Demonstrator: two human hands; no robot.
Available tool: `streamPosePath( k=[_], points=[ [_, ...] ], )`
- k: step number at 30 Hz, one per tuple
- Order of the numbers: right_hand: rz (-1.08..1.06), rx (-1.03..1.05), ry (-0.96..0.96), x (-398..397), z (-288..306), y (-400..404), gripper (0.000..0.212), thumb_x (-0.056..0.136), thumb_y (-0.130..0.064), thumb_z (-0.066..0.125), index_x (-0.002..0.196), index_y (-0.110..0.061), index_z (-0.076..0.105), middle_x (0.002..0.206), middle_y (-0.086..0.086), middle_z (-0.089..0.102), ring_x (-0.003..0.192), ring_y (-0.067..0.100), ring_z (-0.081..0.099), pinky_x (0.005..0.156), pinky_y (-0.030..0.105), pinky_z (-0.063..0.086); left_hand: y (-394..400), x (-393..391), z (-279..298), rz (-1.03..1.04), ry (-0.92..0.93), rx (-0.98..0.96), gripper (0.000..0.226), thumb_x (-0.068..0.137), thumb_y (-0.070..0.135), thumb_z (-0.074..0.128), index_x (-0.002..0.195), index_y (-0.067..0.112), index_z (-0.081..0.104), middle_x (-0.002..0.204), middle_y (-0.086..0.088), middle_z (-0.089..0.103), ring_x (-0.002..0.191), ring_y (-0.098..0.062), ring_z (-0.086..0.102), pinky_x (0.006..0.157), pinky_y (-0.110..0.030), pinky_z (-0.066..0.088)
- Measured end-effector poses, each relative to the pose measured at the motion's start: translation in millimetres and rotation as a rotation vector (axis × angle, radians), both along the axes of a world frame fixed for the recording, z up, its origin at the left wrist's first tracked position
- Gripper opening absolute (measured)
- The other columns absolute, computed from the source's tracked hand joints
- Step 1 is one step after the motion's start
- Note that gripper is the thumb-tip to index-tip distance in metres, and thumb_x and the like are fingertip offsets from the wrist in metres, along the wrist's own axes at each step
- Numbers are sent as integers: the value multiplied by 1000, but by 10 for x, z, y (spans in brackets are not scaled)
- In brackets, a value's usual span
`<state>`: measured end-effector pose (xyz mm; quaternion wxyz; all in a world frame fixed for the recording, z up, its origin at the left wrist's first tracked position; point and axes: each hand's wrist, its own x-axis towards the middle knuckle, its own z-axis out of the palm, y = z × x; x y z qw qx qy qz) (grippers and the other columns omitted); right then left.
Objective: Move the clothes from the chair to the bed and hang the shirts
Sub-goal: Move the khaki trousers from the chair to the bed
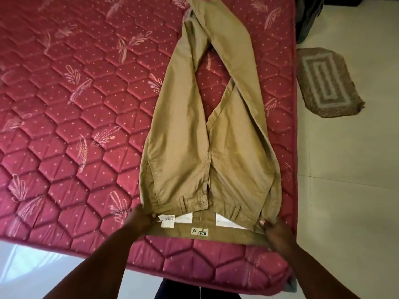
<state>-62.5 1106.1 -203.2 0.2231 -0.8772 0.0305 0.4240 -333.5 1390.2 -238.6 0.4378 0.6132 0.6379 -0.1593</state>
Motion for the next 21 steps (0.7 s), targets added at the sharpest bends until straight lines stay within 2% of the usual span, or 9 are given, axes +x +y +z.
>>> streamPosePath(
  k=[2, 4, 7, 9, 11, 13, 17, 19, 21],
  points=[
    [26, 0, 22, -70, -33, -127, 35, 95, -19, 62, 125, -1, 58, 105, 18, 62, 78, 32, 61, 57, 33, 53, -132, 10, 202, -49, 54, 0, 25, 80, 10, 76, 99, 2, 62, 94, -17, 67, 86, -29, 62, 73, -36, 49],
    [39, 0, 50, -128, -72, -229, 34, 96, -20, 60, 125, -3, 57, 99, 15, 60, 72, 32, 61, 52, 31, 52, -218, -39, 263, -17, 50, -33, 28, 80, 2, 75, 100, 4, 54, 92, -15, 62, 87, -27, 58, 74, -36, 49],
    [70, -6, 35, -204, -89, -314, 37, 96, -20, 60, 128, -2, 54, 111, 19, 63, 92, 37, 62, 63, 29, 45, -290, -124, 247, -20, 60, -76, 27, 84, 6, 72, 105, 5, 57, 86, -7, 61, 76, -21, 59, 62, -28, 47],
    [80, -15, 27, -256, -131, -392, 40, 95, -22, 61, 129, -3, 54, 120, 20, 63, 105, 39, 61, 75, 33, 47, -332, -150, 275, -46, 81, -83, 7, 87, 7, 68, 90, 9, 62, 79, -5, 61, 69, -17, 56, 59, -24, 44],
    [105, -16, 15, -347, -112, -453, 41, 94, -22, 62, 129, -3, 54, 124, 20, 62, 111, 40, 59, 84, 35, 47, -372, -212, 270, -68, 74, -73, 5, 87, 3, 66, 91, 5, 67, 85, -10, 64, 76, -23, 59, 67, -27, 44],
    [106, -17, -14, -438, -125, -520, 40, 93, -20, 64, 127, 0, 56, 124, 21, 62, 114, 40, 58, 90, 38, 45, -427, -327, 269, -96, 58, -82, 15, 84, 4, 68, 99, 3, 70, 93, -13, 68, 87, -28, 63, 75, -32, 48],
    [97, -76, -47, -657, -149, -686, 48, 94, -25, 63, 133, -1, 49, 129, 23, 58, 117, 42, 55, 95, 42, 45, -502, -535, 308, -156, -1, -131, 6, 81, 7, 75, 84, 11, 72, 79, -7, 67, 80, -23, 61, 74, -28, 47],
    [82, -92, -51, -769, -141, -738, 49, 95, -27, 62, 134, -3, 45, 124, 23, 58, 110, 45, 57, 88, 46, 51, -510, -630, 340, -125, -39, -187, 18, 73, 12, 82, 84, 7, 69, 77, -9, 65, 73, -23, 60, 70, -32, 52],
    [52, -97, -24, -901, -93, -765, 47, 96, -27, 60, 132, -4, 43, 114, 22, 57, 96, 46, 60, 68, 46, 57, -514, -783, 380, -131, -24, -213, 22, 73, 13, 83, 82, 6, 64, 66, -9, 61, 52, -18, 54, 46, -25, 48]
  ],
)
